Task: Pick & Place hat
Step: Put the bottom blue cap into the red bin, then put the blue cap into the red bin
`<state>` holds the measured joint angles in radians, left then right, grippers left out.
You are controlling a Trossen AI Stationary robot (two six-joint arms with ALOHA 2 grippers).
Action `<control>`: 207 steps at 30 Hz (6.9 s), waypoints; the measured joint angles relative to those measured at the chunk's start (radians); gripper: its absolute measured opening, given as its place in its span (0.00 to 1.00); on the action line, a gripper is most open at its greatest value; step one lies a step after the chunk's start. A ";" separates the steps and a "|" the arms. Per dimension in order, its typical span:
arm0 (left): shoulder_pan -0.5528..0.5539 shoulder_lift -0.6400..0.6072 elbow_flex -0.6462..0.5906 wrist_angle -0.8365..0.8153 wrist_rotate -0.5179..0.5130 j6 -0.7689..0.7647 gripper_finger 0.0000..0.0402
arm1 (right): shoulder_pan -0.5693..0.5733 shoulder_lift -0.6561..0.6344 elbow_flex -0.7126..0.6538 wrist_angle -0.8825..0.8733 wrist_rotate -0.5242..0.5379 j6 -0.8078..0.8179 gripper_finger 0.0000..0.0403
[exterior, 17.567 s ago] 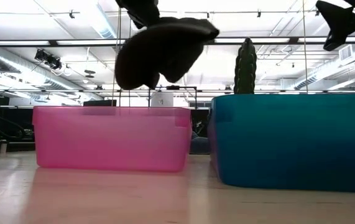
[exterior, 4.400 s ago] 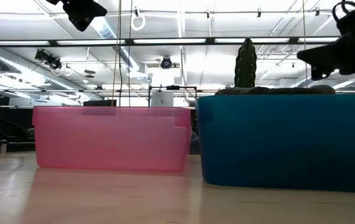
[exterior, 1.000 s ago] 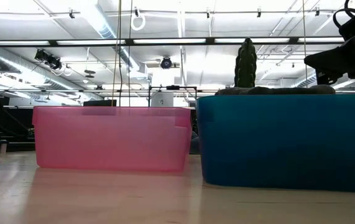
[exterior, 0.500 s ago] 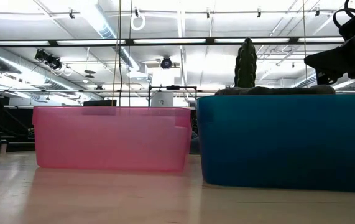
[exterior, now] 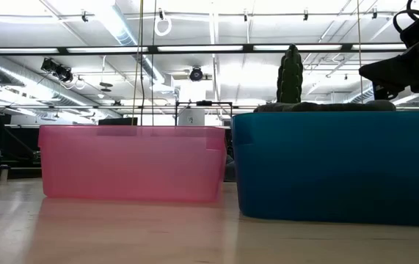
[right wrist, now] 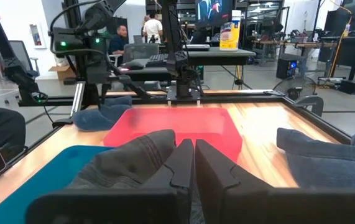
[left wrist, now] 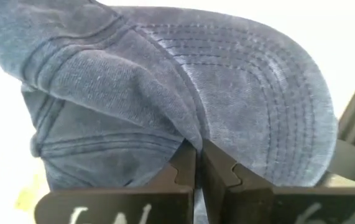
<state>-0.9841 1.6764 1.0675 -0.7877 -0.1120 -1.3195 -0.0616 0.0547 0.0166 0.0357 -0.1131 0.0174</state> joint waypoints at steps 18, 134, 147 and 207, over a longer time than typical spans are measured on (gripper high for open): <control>0.148 -0.003 0.488 -0.364 -0.180 0.482 0.01 | 0.000 0.000 0.000 0.000 0.000 0.000 0.05; 0.845 0.185 0.560 -0.462 -0.291 1.036 0.48 | 0.000 0.000 0.000 0.001 0.000 0.000 0.05; 1.115 0.185 0.560 -0.166 -0.201 1.075 0.48 | 0.000 0.000 0.000 0.001 0.000 0.000 0.05; 1.476 0.493 0.562 0.318 0.082 1.070 0.39 | 0.000 0.000 0.000 0.001 0.000 0.000 0.05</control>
<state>0.4919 2.1693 1.6291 -0.4696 -0.0296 -0.2497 -0.0616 0.0547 0.0170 0.0368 -0.1131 0.0174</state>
